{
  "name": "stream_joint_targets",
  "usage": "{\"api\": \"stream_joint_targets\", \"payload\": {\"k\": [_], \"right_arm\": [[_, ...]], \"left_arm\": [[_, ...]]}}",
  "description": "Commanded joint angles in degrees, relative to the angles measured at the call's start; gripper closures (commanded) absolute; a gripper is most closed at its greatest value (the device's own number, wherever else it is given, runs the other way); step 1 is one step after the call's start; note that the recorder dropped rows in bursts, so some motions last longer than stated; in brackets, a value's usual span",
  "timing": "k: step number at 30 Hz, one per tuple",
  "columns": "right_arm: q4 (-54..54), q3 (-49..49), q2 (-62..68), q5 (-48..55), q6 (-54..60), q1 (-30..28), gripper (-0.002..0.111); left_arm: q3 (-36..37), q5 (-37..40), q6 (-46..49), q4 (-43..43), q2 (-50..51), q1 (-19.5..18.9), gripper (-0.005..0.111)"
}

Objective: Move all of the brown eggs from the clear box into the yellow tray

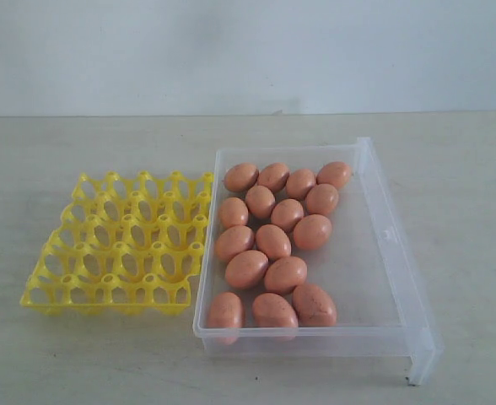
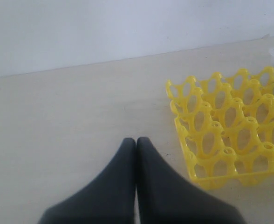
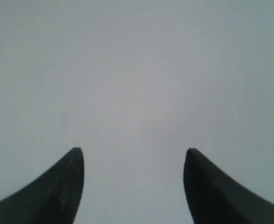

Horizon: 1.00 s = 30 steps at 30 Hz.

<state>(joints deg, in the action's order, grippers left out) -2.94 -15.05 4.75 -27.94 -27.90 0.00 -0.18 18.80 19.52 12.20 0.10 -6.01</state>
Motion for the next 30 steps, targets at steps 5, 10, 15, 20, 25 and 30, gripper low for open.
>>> {"api": "stream_joint_targets", "payload": {"k": [5, 10, 15, 20, 25, 30], "right_arm": [[9.8, -31.6, 34.6, 52.8, 5.7, 0.0, 0.049], [9.3, -41.6, 51.5, 75.4, 9.0, 0.0, 0.049], [9.2, -42.9, 60.3, 78.7, 7.2, 0.0, 0.049], [5.8, -42.9, 62.4, 81.7, 9.2, 0.0, 0.049], [3.3, -42.9, 62.4, 80.7, 7.0, 0.0, 0.049], [3.3, -42.9, 62.8, 70.4, 7.5, 0.0, 0.084]], "left_arm": [[0.2, -0.8, -0.9, -0.1, -0.1, -0.1, 0.111], [0.2, -0.8, -0.9, -0.1, -0.1, -0.1, 0.111], [0.2, -0.8, -0.9, -0.1, -0.1, -0.1, 0.111], [0.2, -0.8, -0.9, -0.1, -0.1, -0.1, 0.111], [0.2, -0.8, -0.9, -0.1, -0.1, -0.1, 0.111], [0.2, -0.8, -0.9, -0.1, -0.1, -0.1, 0.111]]}}
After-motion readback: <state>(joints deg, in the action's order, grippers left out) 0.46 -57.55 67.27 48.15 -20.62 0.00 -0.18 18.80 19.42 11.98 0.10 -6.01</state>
